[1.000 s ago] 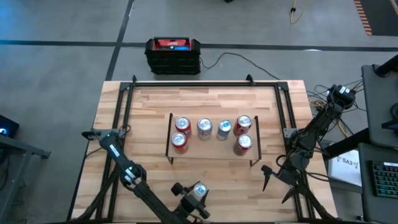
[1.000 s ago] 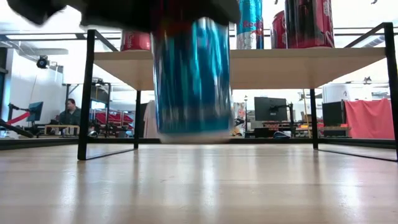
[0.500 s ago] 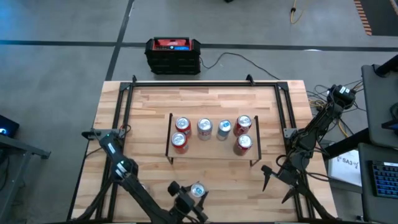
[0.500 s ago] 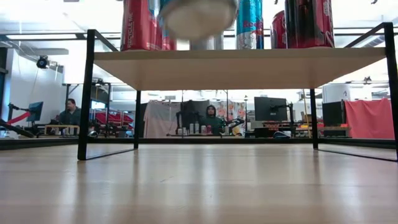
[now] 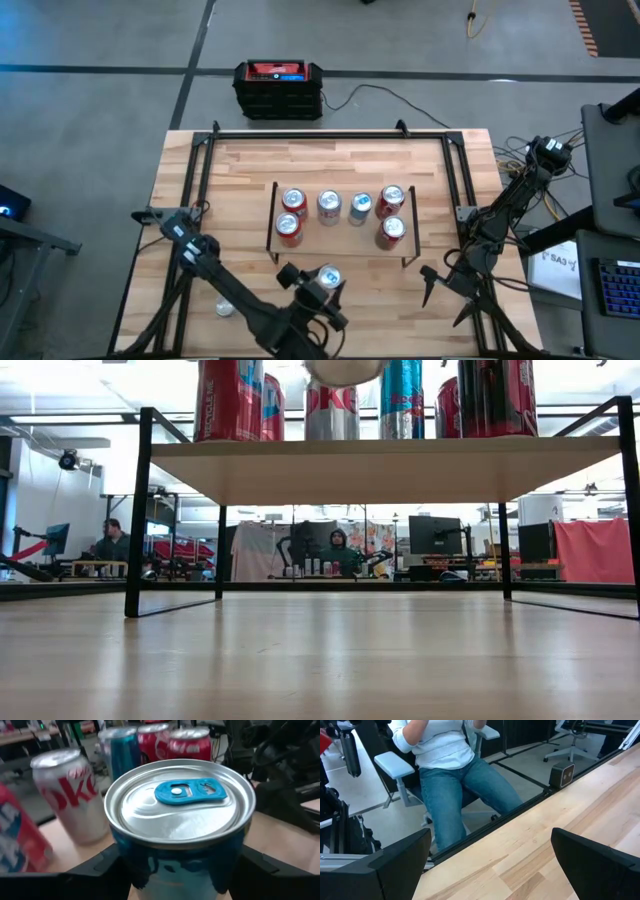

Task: Place canned beverage on shelf
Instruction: Put the blue soda can on the shelf

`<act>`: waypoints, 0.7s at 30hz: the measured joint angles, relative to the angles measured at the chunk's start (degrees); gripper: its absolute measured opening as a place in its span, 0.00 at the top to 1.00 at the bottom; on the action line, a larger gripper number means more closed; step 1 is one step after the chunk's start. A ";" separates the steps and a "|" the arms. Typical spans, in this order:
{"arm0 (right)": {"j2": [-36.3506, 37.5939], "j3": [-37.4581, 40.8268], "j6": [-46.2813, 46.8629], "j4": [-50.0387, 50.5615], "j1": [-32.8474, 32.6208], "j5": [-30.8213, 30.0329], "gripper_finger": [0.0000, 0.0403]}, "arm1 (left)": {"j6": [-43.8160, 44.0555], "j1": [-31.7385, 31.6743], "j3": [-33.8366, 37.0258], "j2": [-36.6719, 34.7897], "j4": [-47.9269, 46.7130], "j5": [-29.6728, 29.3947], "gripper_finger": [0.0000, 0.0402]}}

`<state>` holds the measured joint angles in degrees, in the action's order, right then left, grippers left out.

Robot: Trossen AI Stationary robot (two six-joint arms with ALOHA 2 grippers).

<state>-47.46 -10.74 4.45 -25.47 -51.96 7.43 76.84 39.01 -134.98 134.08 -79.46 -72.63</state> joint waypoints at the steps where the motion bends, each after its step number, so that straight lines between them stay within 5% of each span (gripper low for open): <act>1: 0.01 0.00 -0.02 -0.01 0.00 0.01 0.01 | -1.98 -0.36 0.00 -0.03 1.30 -0.54 0.42; 14: 0.00 0.00 -0.02 -0.02 0.00 -0.01 0.01 | -9.23 -5.28 0.00 -0.07 9.12 -4.47 0.42; 21: 0.01 0.01 -0.08 0.00 0.00 0.00 0.01 | -17.08 -8.85 0.00 -0.09 12.76 0.94 0.42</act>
<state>-47.45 -10.74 4.37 -25.47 -51.96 7.43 59.76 30.16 -134.98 133.99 -66.70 -71.69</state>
